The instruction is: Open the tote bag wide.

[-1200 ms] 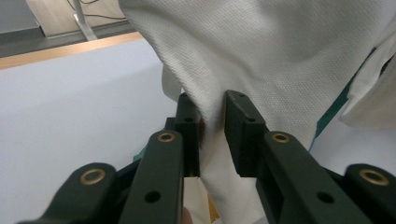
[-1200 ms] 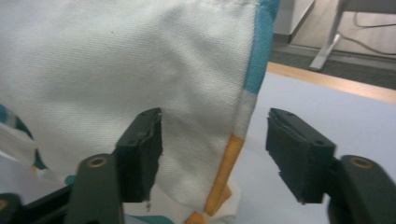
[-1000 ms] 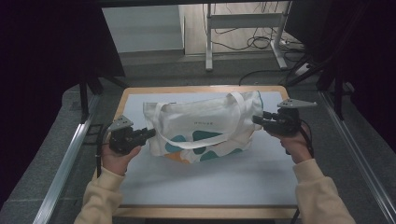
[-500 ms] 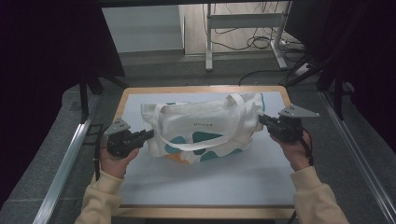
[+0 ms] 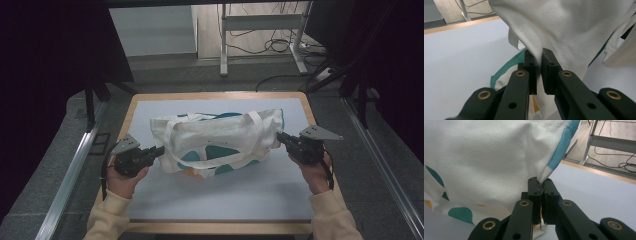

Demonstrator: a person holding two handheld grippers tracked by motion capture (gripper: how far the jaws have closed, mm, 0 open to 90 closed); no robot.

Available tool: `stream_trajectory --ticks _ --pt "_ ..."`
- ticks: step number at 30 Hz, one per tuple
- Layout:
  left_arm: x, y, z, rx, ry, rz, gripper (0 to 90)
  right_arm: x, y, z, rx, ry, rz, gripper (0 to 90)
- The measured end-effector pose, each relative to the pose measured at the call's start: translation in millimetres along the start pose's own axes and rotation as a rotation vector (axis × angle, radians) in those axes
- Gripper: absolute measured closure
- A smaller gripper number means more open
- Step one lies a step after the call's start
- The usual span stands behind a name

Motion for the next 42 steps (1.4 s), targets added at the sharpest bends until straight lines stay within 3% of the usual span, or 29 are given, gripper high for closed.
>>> stream_trajectory --ticks 9,15,42 --pt "-10.3 -3.9 -4.2 -0.003 0.009 -0.002 84.5 -10.6 -3.9 4.3 0.013 -0.009 0.003 85.6" --pt "-17.6 -3.9 -7.9 0.005 0.029 0.003 84.7 -17.8 -3.4 5.4 0.018 -0.015 0.023 85.6" --pt "-38.5 8.6 -6.0 0.009 0.033 0.058 85.9 -50.5 10.2 9.3 0.036 -0.019 0.129 85.5"
Point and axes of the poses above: each handheld gripper's, and its own axes: y roughly forward along the jaws, x roughly out of its top, z roughly to its left, the point moved 8 cm from there along y, roughly forward along the jaws, and after that the axes turned 4 degrees about -z, right-handed, at the moved point
